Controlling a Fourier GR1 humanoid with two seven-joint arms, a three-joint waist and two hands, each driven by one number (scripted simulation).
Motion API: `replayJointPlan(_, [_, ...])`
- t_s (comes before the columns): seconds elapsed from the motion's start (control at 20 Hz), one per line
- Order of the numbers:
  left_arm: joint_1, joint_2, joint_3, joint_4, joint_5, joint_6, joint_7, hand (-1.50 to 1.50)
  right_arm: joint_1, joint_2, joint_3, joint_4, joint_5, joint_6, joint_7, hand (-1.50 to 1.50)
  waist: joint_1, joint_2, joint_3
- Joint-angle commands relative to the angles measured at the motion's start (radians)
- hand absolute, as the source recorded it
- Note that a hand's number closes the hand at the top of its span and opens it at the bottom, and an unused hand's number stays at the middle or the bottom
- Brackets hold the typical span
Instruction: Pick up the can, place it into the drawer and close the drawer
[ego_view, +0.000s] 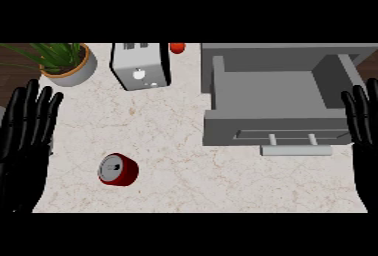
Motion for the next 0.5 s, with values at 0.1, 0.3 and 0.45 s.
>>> replayJointPlan(0.1, [0.121,-0.03,-0.03,-0.165,-0.051,0.045,0.07,-1.5,-0.057,0.021,-0.006,0.03,-0.012,-0.017,0.03,-1.5,0.014,-0.025,-0.011])
replayJointPlan(0.3, [0.343,-0.098,-0.015,-0.102,-0.039,0.157,0.143,-1.5,0.074,0.027,-0.057,0.071,-0.028,-0.042,0.107,-1.5,0.037,-0.017,-0.012])
replayJointPlan(0.45, [0.444,-0.099,-0.053,-0.214,-0.078,0.197,0.205,-1.5,0.131,0.019,-0.067,0.033,-0.044,-0.03,0.136,-1.5,0.019,-0.029,-0.01])
